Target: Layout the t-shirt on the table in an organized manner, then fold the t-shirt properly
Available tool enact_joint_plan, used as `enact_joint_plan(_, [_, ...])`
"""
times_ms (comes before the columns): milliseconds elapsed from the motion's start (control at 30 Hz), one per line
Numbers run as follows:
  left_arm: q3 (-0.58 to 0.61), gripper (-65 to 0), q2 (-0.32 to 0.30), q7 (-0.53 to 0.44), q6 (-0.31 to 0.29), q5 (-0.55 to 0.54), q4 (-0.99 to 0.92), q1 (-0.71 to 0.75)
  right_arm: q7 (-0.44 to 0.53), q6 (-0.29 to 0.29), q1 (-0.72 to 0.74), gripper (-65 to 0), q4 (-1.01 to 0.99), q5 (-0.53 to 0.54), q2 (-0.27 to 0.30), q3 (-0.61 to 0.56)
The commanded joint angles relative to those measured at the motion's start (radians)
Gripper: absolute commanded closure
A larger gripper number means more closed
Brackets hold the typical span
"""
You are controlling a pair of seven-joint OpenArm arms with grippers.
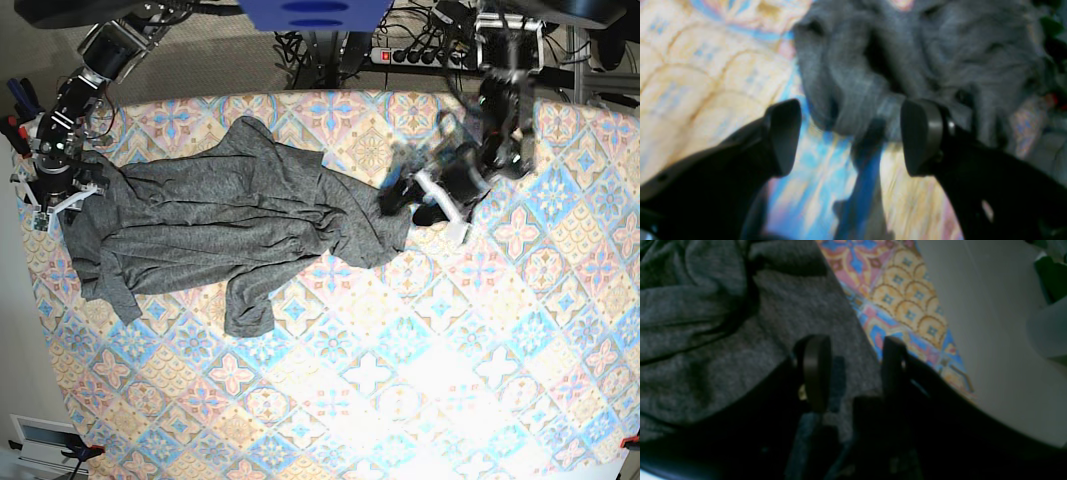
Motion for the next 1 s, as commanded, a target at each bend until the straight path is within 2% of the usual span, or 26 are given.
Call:
enact_joint_plan(0, [0.017, -44.9, 0.014, 0.022, 0.008, 0.028, -0.049, -0.032, 0.024, -0.008, 0.011, -23.9, 0.020, 0.007, 0.022, 0.002])
enact_joint_plan(133, [0.110, -44.9, 0.025, -0.038, 0.007, 0.032, -0.162, -0.101, 0.024, -0.008, 0.011, -23.9, 0.020, 0.007, 0.022, 0.002])
enact_joint_plan(267, [0.222, -44.9, 0.025, -0.036, 0.007, -0.004, -0.162, -0.119, 0.024, -0.008, 0.011, -23.8, 0.020, 0.007, 0.022, 0.005])
enact_joint_plan(467, [0.310, -43.1, 0.028, -0.044, 0.007, -0.038, -0.164, -0.121, 0.027, -0.008, 0.011, -23.8, 0.020, 0.007, 0.022, 0.007])
enact_joint_plan(533, [0.339, -38.6, 0.045, -0.084, 0.007, -0.037, -0.168, -0.130, 0.029, -0.008, 0.011, -23.8, 0.020, 0.007, 0.022, 0.007])
enact_joint_plan(633, [0.345, -28.6, 0.049, -0.130, 0.008, -0.035, -0.201, -0.139, 0.029, -0.008, 0.011, -23.8, 0.020, 0.007, 0.022, 0.007])
enact_joint_plan(800, [0.339, -7.4, 0.052, -0.140, 0.014, -0.040, -0.313, -0.190, 0.029, -0.008, 0.011, -23.8, 0.020, 0.007, 0.022, 0.007])
enact_joint_plan(833, [0.336, -5.8, 0.052, -0.142, 0.014, -0.040, -0.333, -0.197, 0.029, -0.008, 0.011, -23.8, 0.020, 0.007, 0.022, 0.007])
enact_joint_plan(967, [0.222, -7.1, 0.048, -0.137, 0.014, -0.040, -0.342, -0.206, 0.029, -0.008, 0.010, -23.8, 0.020, 0.007, 0.022, 0.008])
